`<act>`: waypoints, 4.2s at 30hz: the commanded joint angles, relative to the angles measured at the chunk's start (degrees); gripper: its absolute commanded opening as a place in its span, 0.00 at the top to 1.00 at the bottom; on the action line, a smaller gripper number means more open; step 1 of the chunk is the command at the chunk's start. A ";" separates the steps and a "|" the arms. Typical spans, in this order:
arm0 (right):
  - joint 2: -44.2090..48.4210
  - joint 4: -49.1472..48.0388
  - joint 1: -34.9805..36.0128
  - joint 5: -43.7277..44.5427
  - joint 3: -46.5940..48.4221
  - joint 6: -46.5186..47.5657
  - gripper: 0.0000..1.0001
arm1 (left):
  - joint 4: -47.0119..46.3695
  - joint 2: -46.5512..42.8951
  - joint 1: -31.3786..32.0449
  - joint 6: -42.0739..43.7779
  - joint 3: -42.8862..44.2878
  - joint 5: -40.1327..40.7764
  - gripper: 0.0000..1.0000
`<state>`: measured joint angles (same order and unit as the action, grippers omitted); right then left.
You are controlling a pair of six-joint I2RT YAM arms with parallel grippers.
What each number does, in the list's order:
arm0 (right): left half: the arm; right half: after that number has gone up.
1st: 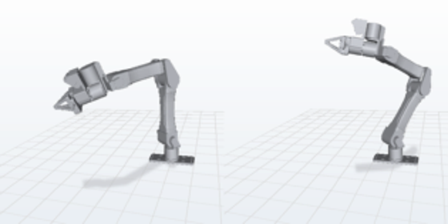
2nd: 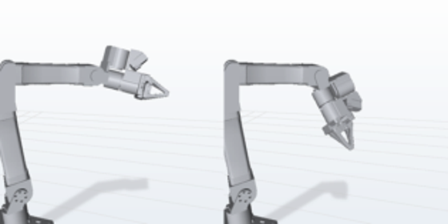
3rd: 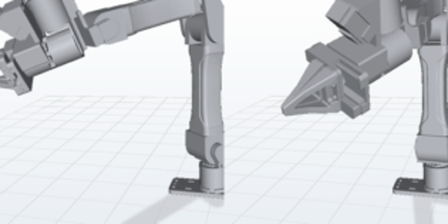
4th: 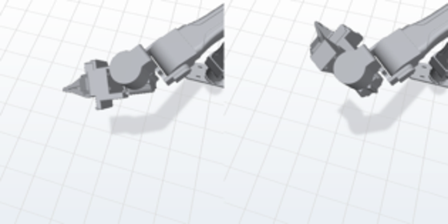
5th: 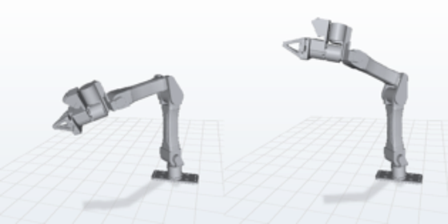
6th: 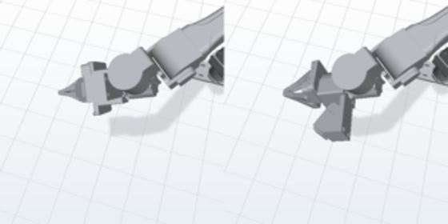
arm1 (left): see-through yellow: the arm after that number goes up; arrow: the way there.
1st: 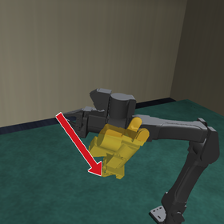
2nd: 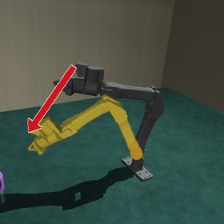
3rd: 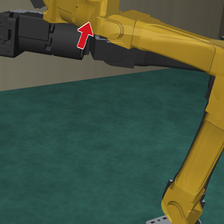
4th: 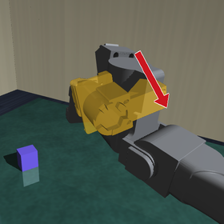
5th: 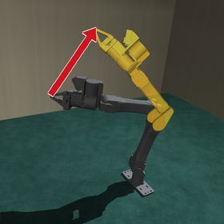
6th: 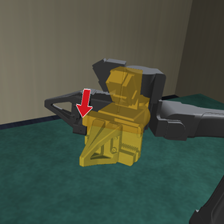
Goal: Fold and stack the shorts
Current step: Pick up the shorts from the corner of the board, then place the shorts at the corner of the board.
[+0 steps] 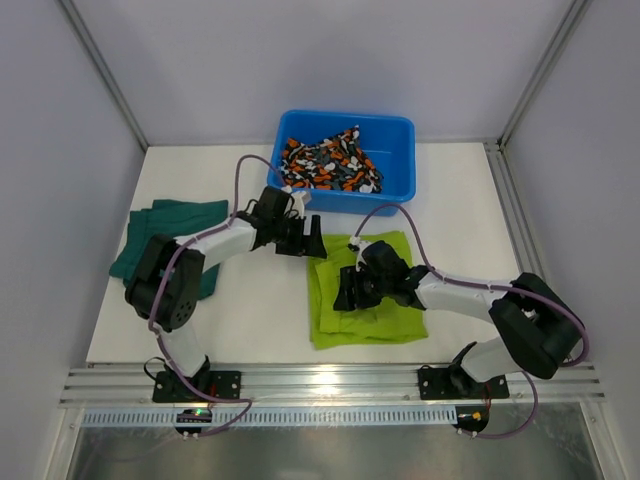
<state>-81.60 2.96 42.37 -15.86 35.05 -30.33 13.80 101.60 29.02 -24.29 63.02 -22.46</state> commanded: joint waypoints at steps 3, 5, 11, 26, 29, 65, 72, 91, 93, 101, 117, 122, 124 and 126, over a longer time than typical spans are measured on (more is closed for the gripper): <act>-2.16 -2.52 0.00 -2.16 0.55 2.37 0.44 | -0.09 2.80 -1.24 6.10 3.51 -11.02 0.14; -2.68 -4.26 -0.53 -3.12 0.55 2.90 0.44 | 0.17 4.47 -1.33 6.45 4.12 -10.24 0.14; -3.04 -4.28 -3.69 -6.81 1.16 4.84 0.44 | 2.80 7.02 -1.33 8.64 5.18 -8.49 0.14; -3.83 0.19 -6.25 -9.46 6.43 6.86 0.44 | 7.11 11.25 -1.33 10.32 7.99 -4.44 0.51; -1.46 4.14 -6.42 -8.32 8.71 5.81 0.44 | 9.04 11.25 -1.33 9.88 9.30 -0.94 0.88; 27.02 4.16 -20.66 6.10 -20.63 -9.49 0.63 | 24.43 16.79 -3.53 12.69 26.10 9.54 1.00; 29.39 -2.51 -19.96 1.10 -22.57 -14.40 0.96 | 29.96 15.83 -3.61 12.60 30.48 17.43 1.00; 5.15 -7.53 9.57 15.07 2.47 -24.08 0.96 | 52.37 9.76 -8.27 13.66 44.64 42.76 1.00; 3.91 -6.83 10.88 15.42 6.58 -23.73 0.96 | 53.17 9.06 -8.97 13.66 46.04 44.51 1.00; -1.36 -4.10 14.05 17.18 21.26 -22.67 0.96 | 64.85 11.51 -10.21 9.79 62.11 56.02 1.00; -36.41 -13.51 16.34 4.35 55.90 -22.76 0.96 | 53.97 8.96 -24.15 17.18 60.55 71.34 1.00; -41.43 -12.55 16.69 4.26 63.46 -20.92 0.96 | 48.43 8.43 -30.40 18.75 59.06 65.53 1.00; -45.37 -10.87 16.78 3.82 67.32 -20.21 0.96 | 45.81 9.48 -32.08 19.98 57.83 64.91 1.00; -47.85 -11.31 16.78 2.33 69.09 -21.08 0.96 | 43.25 10.28 -32.70 20.78 55.28 64.21 1.00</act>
<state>-127.48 -5.87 58.48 -10.50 99.29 -52.23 65.95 113.40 -3.38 -5.63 120.03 42.19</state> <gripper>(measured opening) 0.041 0.033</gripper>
